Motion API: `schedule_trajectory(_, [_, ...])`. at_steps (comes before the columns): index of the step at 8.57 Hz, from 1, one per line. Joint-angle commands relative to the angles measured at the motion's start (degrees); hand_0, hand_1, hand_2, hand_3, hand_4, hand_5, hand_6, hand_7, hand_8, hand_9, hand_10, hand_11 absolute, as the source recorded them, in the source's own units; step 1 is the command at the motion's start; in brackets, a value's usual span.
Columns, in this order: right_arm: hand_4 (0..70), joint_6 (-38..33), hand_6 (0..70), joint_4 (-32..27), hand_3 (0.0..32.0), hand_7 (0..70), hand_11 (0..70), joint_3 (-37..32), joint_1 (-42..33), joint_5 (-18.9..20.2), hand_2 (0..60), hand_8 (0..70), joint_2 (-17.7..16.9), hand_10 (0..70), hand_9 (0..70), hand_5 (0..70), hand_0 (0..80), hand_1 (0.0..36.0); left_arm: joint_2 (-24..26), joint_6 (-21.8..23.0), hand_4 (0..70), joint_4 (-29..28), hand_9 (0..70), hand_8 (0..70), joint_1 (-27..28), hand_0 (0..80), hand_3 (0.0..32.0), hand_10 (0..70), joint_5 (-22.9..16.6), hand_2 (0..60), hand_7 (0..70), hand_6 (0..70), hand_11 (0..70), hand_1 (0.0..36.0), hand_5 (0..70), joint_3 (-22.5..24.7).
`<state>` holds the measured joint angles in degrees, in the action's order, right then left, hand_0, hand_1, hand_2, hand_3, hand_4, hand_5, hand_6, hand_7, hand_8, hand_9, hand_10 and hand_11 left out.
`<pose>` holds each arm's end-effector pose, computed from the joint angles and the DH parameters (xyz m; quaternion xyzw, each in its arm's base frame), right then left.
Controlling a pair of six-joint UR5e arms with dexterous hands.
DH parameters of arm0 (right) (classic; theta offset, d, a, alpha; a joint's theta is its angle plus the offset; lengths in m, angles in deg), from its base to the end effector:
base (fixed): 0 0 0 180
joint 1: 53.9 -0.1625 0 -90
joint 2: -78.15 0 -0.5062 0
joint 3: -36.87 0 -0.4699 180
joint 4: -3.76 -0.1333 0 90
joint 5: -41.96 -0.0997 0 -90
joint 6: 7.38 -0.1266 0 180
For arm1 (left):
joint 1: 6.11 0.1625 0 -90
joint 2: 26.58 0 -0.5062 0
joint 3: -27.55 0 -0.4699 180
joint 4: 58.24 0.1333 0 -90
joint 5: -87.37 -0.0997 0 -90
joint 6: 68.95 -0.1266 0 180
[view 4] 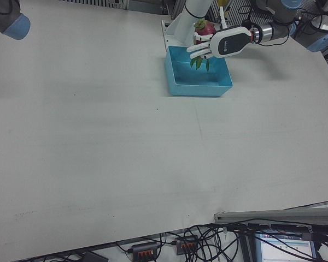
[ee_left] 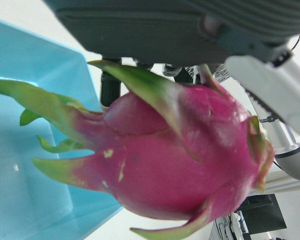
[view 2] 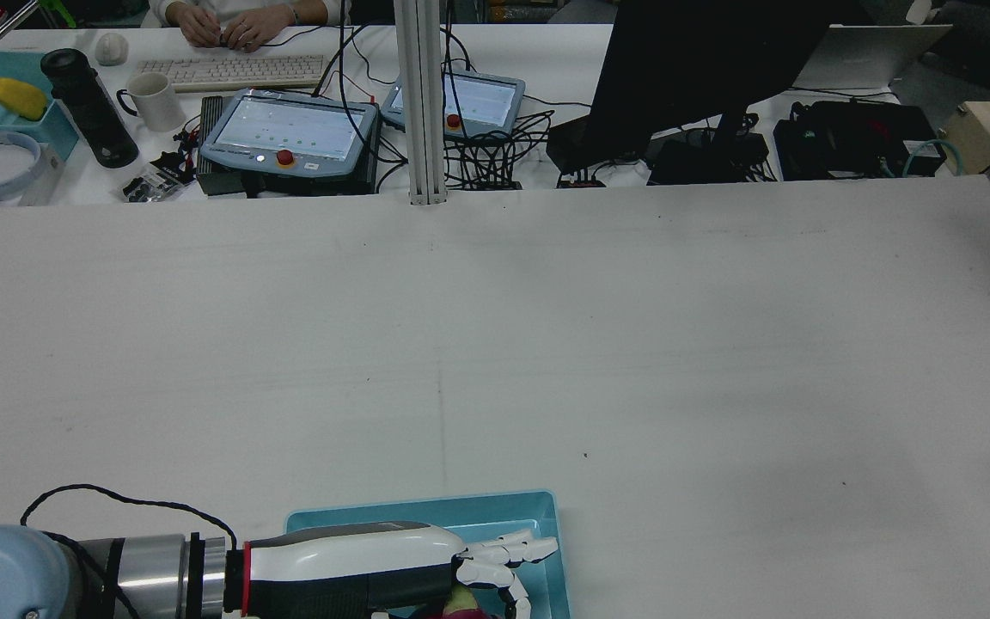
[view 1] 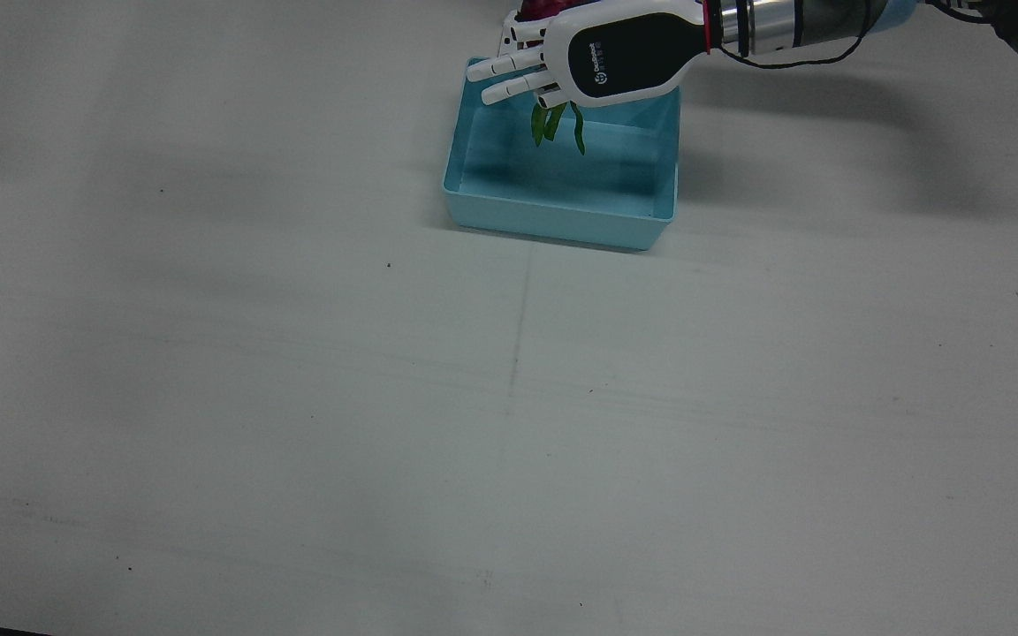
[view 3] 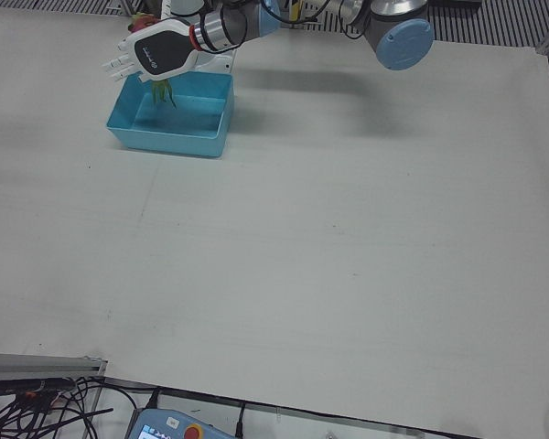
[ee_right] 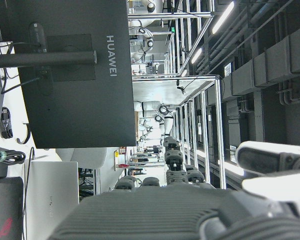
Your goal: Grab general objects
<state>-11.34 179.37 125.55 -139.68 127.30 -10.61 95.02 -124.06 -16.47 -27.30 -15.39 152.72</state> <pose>0.0980 -0.6231 0.7592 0.0247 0.7327 -0.6795 0.0283 0.5257 -0.3168 0.2000 -0.1592 0.8251 -0.1683 0.5154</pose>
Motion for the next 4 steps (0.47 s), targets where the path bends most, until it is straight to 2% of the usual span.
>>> schedule_trajectory(1, [0.0, 0.0, 0.0, 0.0, 0.0, 0.0, 0.0, 0.0, 0.0, 0.0, 0.0, 0.0, 0.0, 0.0, 0.0, 0.0, 0.0, 0.0, 0.0, 0.0, 2.6, -0.1, 0.0, 0.0, 0.0, 43.9, 12.0, 0.0, -0.4, 0.0, 1.2, 0.0, 0.0, 5.6, 0.0, -0.1])
schedule_trajectory(2, [0.0, 0.0, 0.0, 0.0, 0.0, 0.0, 0.0, 0.0, 0.0, 0.1, 0.0, 0.0, 0.0, 0.0, 0.0, 0.0, 0.0, 0.0, 0.0, 0.1, 0.0, 0.2, 0.0, 0.0, 0.1, 46.7, 17.2, 0.0, -0.5, 0.0, 0.1, 0.0, 0.0, 9.7, 0.0, -0.2])
schedule_trajectory(3, [0.0, 0.0, 0.0, 0.0, 0.0, 0.0, 0.0, 0.0, 0.0, 0.0, 0.0, 0.0, 0.0, 0.0, 0.0, 0.0, 0.0, 0.0, 0.0, 0.1, 0.0, 0.2, 0.0, 0.0, 0.1, 47.8, 21.4, 0.0, -1.1, 0.0, 0.2, 0.0, 0.1, 11.3, 0.0, -0.7])
schedule_trajectory(4, [0.0, 0.0, 0.0, 0.0, 0.0, 0.0, 0.0, 0.0, 0.0, 0.0, 0.0, 0.0, 0.0, 0.0, 0.0, 0.0, 0.0, 0.0, 1.3, 0.0, 10.9, 1.1, 0.0, 0.0, -0.2, 48.4, 2.0, 0.0, -2.3, 0.8, 0.0, 0.0, 0.5, 11.6, 6.2, -1.0])
